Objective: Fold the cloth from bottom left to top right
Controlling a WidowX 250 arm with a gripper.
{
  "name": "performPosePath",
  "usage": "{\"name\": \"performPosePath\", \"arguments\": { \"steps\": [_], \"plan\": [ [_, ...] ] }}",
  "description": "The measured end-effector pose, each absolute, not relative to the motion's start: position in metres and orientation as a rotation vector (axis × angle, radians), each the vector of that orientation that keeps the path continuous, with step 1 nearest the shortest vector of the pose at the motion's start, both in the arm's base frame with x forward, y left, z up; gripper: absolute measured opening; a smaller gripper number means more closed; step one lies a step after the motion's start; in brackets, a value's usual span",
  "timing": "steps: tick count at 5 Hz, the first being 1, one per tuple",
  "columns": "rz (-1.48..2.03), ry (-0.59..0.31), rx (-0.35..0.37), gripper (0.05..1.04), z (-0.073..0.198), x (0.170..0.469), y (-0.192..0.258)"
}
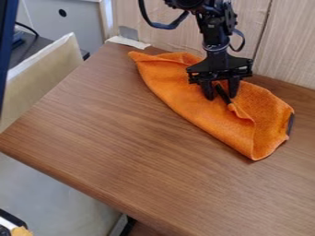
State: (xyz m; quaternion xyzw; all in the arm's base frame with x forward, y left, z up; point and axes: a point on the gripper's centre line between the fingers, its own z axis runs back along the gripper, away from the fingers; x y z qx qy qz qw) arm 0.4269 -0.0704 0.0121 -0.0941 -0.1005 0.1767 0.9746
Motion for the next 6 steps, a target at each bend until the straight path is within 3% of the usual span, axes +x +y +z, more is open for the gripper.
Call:
{"name": "performPosePath", "arguments": {
  "steps": [1,3,6],
  "plan": [
    [0.33,-0.193,-0.18,1.0,0.012,0.425,-0.073],
    [0.287,-0.199,-0.176,0.999,0.026,0.422,-0.072],
    [0.187,-0.299,-0.167,0.999,0.096,0.389,-0.064]
  ]
}}
